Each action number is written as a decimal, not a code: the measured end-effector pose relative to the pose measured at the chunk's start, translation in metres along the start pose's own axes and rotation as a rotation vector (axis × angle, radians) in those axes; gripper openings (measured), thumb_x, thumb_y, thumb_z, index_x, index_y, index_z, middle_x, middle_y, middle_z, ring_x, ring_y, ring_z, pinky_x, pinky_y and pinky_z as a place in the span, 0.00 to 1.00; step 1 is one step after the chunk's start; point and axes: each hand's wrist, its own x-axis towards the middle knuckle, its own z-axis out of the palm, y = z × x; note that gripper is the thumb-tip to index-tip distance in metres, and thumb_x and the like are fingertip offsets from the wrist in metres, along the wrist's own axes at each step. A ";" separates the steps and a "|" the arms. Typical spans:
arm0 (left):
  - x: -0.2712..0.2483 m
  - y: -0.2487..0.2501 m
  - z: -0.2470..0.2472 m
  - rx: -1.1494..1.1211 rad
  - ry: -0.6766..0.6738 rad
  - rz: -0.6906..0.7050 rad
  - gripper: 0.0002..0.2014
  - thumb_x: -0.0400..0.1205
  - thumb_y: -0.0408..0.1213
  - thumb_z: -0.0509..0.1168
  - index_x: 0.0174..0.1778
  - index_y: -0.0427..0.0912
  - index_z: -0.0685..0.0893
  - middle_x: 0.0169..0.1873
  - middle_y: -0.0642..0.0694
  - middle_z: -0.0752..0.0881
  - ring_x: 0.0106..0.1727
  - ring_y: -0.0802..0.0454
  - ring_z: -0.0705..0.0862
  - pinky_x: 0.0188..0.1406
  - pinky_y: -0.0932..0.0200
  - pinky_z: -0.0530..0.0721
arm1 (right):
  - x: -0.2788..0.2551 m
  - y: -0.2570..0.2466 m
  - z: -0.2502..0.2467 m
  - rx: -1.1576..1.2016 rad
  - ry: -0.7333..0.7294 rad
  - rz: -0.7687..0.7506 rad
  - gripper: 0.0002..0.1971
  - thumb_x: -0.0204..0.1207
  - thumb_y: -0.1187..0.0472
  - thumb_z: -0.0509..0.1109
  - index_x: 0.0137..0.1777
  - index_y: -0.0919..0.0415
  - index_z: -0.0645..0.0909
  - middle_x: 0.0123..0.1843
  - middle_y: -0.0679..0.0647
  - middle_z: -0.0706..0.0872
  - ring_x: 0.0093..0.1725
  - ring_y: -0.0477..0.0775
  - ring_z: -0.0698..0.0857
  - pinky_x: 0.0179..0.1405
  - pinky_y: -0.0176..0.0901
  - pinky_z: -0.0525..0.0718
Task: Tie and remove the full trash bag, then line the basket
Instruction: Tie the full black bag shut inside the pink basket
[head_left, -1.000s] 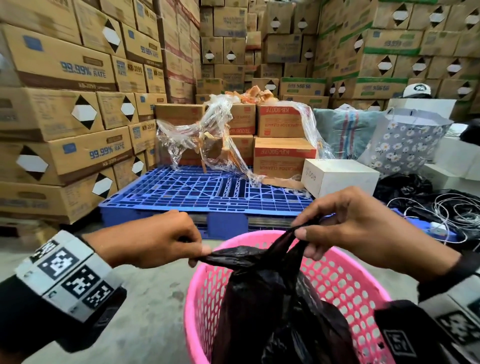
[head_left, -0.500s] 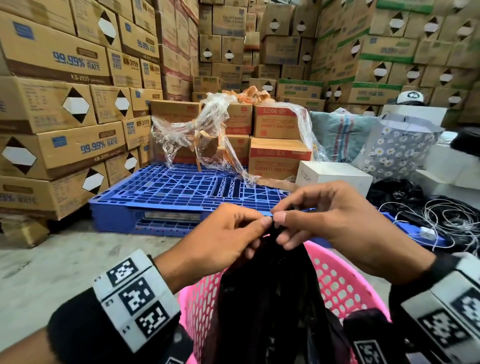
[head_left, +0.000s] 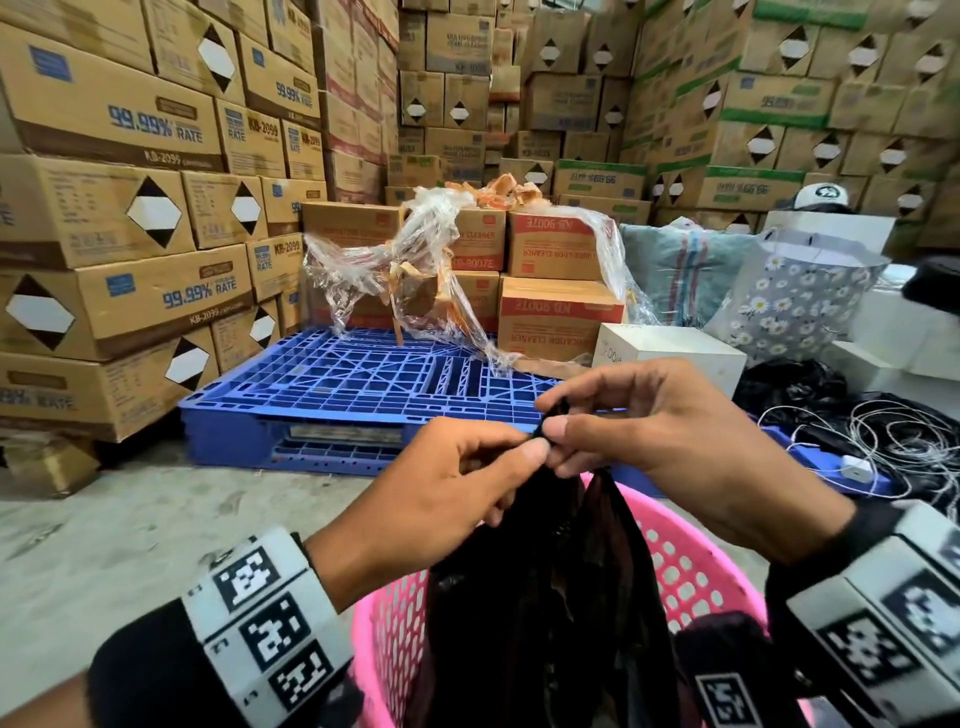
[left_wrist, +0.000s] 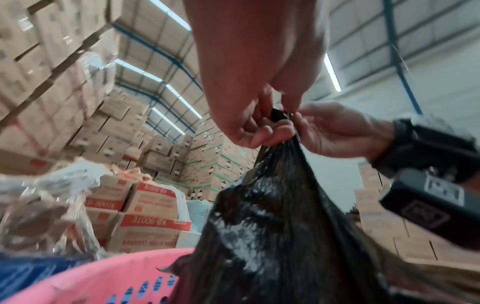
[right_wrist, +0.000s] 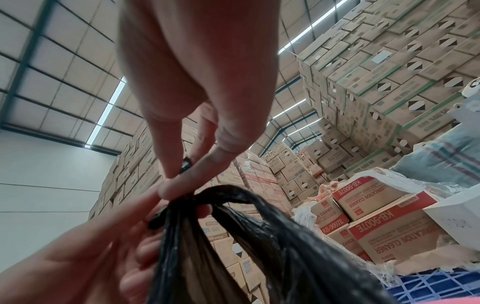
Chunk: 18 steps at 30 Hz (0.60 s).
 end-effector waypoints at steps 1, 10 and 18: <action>0.000 -0.002 0.000 0.028 0.021 0.024 0.13 0.82 0.41 0.61 0.41 0.34 0.85 0.27 0.41 0.77 0.28 0.51 0.76 0.31 0.58 0.75 | 0.000 0.001 0.000 -0.015 0.017 -0.001 0.07 0.68 0.76 0.72 0.46 0.74 0.85 0.35 0.65 0.84 0.28 0.50 0.88 0.31 0.33 0.87; -0.002 -0.007 -0.004 0.048 0.030 -0.026 0.13 0.82 0.39 0.63 0.36 0.33 0.80 0.26 0.42 0.77 0.29 0.49 0.75 0.33 0.55 0.73 | 0.004 0.020 -0.009 -0.265 -0.028 0.058 0.11 0.71 0.68 0.74 0.52 0.56 0.87 0.52 0.50 0.92 0.52 0.44 0.88 0.58 0.40 0.84; -0.002 -0.009 -0.018 -0.046 -0.079 -0.260 0.14 0.81 0.38 0.64 0.29 0.37 0.77 0.20 0.50 0.72 0.21 0.54 0.72 0.25 0.65 0.70 | -0.002 0.032 -0.005 -0.832 -0.151 -0.196 0.03 0.73 0.57 0.73 0.39 0.52 0.84 0.69 0.42 0.80 0.68 0.42 0.77 0.70 0.53 0.74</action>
